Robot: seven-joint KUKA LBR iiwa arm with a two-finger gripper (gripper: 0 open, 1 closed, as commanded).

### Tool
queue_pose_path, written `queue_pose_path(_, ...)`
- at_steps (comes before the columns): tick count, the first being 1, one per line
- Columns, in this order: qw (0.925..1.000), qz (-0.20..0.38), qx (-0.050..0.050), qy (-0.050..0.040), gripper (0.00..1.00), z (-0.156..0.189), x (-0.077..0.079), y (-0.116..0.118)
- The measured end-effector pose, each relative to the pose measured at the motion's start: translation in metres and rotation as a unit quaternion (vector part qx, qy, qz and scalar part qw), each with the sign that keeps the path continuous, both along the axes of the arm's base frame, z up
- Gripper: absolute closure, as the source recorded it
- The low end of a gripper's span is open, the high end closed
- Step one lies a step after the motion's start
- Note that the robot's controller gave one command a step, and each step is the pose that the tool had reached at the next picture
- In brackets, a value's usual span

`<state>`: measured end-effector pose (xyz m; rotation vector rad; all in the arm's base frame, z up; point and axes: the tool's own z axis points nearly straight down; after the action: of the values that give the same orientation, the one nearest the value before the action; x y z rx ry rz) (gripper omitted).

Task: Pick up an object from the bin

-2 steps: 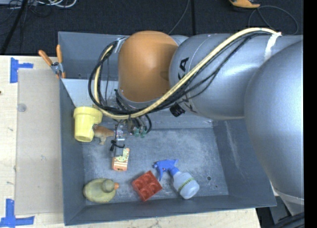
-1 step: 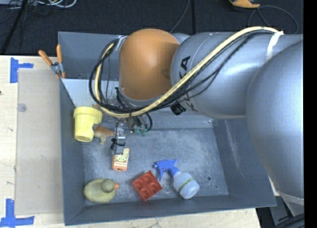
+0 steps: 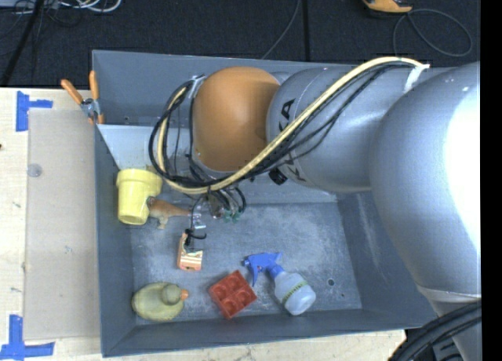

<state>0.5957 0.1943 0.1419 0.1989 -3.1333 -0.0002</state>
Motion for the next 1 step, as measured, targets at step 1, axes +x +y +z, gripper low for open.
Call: queue_pose_path(1,0.9777,0.210,0.000,0.0006,0.00,-0.0474,0.0002,-0.0208)
